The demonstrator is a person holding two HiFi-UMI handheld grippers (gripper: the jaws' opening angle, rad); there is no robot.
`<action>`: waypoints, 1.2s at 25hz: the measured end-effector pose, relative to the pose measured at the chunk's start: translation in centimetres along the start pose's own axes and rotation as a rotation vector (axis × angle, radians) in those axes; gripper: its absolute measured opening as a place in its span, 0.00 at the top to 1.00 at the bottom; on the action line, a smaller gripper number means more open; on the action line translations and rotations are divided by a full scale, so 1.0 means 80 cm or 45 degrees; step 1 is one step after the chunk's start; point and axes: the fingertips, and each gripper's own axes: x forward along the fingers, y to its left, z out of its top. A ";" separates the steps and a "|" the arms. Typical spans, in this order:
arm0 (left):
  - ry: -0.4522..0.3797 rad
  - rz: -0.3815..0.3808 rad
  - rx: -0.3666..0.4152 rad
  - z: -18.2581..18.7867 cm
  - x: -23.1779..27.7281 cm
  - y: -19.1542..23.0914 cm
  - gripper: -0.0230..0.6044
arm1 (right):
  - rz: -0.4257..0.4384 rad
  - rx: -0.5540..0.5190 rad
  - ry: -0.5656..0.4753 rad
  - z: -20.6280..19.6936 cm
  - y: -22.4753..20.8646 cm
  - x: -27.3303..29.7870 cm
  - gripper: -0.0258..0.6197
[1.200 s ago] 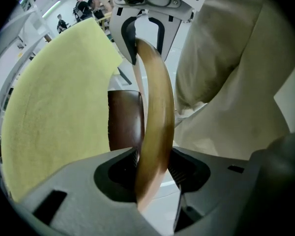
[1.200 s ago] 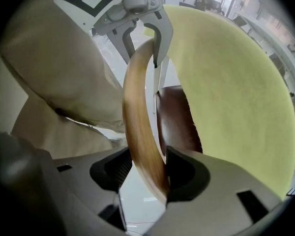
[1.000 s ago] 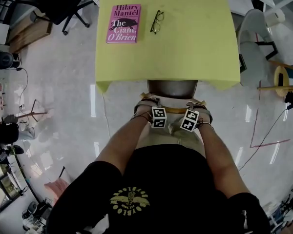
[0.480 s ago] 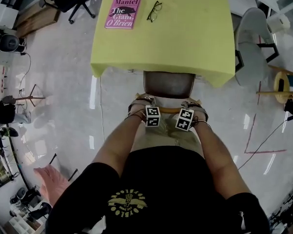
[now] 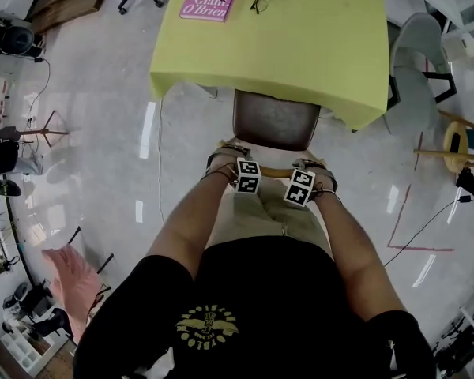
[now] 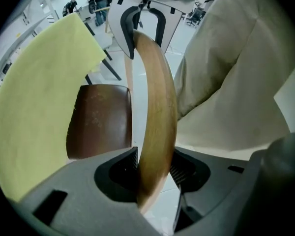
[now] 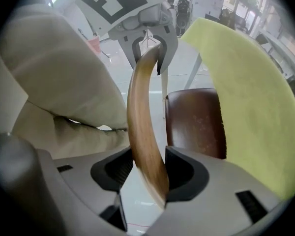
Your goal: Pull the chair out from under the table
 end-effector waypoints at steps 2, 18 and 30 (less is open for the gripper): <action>0.010 -0.037 0.001 0.000 0.003 -0.009 0.68 | 0.016 0.003 0.013 0.000 0.007 0.003 0.65; -0.018 -0.020 0.077 -0.028 0.009 -0.095 0.70 | -0.012 0.068 0.048 0.032 0.097 0.021 0.65; -0.076 -0.085 0.123 -0.038 0.008 -0.153 0.70 | 0.021 0.130 0.051 0.049 0.152 0.022 0.65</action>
